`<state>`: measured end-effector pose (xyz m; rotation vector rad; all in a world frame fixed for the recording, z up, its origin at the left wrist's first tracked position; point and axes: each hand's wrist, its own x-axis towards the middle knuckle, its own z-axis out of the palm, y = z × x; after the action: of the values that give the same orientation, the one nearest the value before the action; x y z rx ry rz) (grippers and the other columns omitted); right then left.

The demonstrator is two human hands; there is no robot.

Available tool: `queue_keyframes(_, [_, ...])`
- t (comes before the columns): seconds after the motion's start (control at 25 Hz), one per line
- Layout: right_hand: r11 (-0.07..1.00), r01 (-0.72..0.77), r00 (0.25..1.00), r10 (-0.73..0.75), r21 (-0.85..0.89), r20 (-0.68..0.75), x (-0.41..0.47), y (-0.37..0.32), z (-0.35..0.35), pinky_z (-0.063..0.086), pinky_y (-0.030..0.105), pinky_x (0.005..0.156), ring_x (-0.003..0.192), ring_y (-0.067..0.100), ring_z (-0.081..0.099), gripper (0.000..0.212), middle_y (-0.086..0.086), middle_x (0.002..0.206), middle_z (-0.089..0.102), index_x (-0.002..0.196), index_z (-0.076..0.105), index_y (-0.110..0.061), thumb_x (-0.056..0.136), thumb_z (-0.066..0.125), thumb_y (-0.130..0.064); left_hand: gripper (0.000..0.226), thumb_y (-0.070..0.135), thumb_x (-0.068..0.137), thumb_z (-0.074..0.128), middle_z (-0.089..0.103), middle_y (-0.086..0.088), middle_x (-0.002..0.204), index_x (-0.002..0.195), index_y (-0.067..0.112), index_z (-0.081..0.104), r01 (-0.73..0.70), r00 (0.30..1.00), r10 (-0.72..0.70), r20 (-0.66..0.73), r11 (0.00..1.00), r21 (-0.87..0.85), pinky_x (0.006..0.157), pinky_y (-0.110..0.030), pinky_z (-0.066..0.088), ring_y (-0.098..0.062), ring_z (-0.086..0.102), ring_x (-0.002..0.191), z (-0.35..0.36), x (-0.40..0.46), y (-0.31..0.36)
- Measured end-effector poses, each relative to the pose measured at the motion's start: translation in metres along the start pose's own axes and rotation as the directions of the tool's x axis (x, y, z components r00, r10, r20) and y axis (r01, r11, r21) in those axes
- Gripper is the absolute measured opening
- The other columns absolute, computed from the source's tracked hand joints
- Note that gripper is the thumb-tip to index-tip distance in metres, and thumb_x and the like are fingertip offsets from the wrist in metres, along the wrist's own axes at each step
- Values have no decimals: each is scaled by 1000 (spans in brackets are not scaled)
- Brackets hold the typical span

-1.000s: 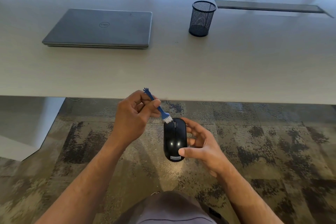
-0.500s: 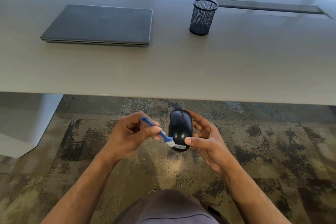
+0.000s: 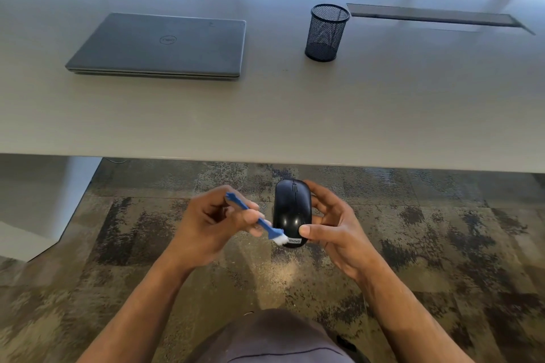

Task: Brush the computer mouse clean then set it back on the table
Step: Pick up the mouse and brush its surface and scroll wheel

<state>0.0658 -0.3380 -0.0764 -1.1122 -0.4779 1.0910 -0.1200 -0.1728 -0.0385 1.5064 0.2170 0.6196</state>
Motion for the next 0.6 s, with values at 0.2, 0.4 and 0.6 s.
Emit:
queue_keyframes(0.2, [996, -2, 999, 7, -87, 54, 2, 4, 7, 59, 48, 91, 105, 39, 72, 87, 11, 135, 65, 141, 54, -18, 61, 86, -3, 25, 33, 85, 69, 76, -5, 83, 91, 9, 67, 58, 998, -51, -34, 962, 269, 65, -35, 62, -22, 76, 72, 9, 15, 2])
queue_keyframes(0.4, [995, -35, 998, 39, -97, 39, -1, 11, 8, 58, 53, 91, 105, 38, 72, 92, 16, 136, 64, 143, 52, -15, 59, 88, -4, 13, 30, 86, 68, 75, 2, 79, 85, 18, 63, 88, 962, 22, -272, 919, 384, 58, -45, 61, -26, 74, 66, 14, 36, 8])
queue_keyframes(0.6, [994, -29, 1000, 30, -101, 9, -2, 9, 6, 59, 52, 91, 104, 39, 72, 90, 16, 135, 64, 142, 53, -16, 59, 88, -5, 6, 29, 89, 71, 76, 8, 83, 89, 25, 66, 28, 993, 12, -116, 941, 337, 60, -25, 60, -11, 74, 69, 22, 30, 18])
